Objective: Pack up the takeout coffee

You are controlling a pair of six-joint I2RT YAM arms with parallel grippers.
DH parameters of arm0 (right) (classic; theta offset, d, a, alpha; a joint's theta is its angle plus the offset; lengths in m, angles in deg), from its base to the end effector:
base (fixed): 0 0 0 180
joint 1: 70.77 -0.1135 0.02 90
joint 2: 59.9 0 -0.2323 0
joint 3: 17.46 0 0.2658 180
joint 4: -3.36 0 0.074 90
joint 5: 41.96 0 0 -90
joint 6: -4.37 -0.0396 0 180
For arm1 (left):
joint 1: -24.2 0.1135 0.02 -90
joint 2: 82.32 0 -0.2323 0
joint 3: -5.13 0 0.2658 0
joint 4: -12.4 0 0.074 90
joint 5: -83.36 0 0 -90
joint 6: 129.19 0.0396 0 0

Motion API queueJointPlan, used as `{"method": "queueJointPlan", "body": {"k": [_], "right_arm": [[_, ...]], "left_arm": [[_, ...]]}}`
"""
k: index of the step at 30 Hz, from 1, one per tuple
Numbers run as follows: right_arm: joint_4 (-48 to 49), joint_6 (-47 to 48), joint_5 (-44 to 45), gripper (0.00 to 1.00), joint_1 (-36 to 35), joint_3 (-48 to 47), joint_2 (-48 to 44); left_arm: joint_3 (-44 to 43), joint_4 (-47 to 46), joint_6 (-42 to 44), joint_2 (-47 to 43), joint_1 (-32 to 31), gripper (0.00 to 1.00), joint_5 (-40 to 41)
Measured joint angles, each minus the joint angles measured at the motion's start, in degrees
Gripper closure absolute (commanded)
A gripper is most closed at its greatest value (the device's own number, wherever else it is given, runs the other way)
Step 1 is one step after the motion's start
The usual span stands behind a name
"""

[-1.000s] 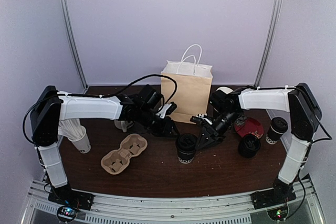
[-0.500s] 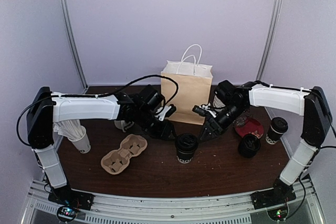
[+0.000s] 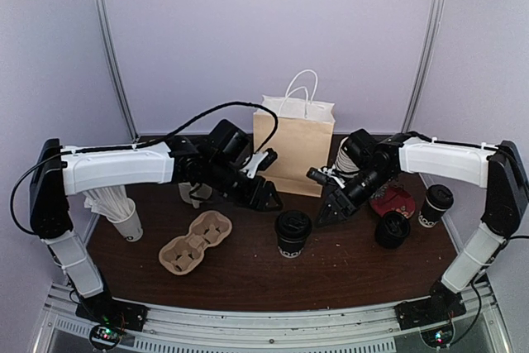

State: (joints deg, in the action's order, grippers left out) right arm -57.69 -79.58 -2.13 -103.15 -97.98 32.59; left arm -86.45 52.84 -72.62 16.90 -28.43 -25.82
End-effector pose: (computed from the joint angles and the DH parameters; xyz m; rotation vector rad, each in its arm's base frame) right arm 0.2532 0.1966 0.1954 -1.0879 2.5369 1.3487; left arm 0.2295 -0.3219 0.2246 0.6094 2.5774 -1.0173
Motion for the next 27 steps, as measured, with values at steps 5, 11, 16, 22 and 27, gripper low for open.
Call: {"method": "queueJointPlan", "body": {"k": [5, 11, 16, 22, 27], "right_arm": [[1.75, -1.09, -2.14, 0.44, 0.0, -0.02, 2.82], [2.97, -2.23, -3.37, 0.44, 0.0, -0.02, 6.23], [2.95, -3.04, -4.61, 0.46, 0.33, -0.66, 8.26], [0.63, -3.08, -5.05, 0.48, 0.7, -2.05, 9.86], [-1.97, -3.02, -3.91, 0.48, 0.63, -3.82, 10.73]], "left_arm": [[-0.46, -0.74, 0.61, 1.27, 0.0, 0.47, -1.64], [-1.75, -1.68, 1.42, 4.94, 0.0, 0.53, -3.19], [-1.77, -1.88, 1.97, 7.63, 0.0, 0.6, -4.04], [-1.84, -2.08, 2.29, 7.96, 0.17, 0.64, -4.72], [-1.73, -2.27, 2.25, 7.96, 0.17, 0.64, -5.03]]}}
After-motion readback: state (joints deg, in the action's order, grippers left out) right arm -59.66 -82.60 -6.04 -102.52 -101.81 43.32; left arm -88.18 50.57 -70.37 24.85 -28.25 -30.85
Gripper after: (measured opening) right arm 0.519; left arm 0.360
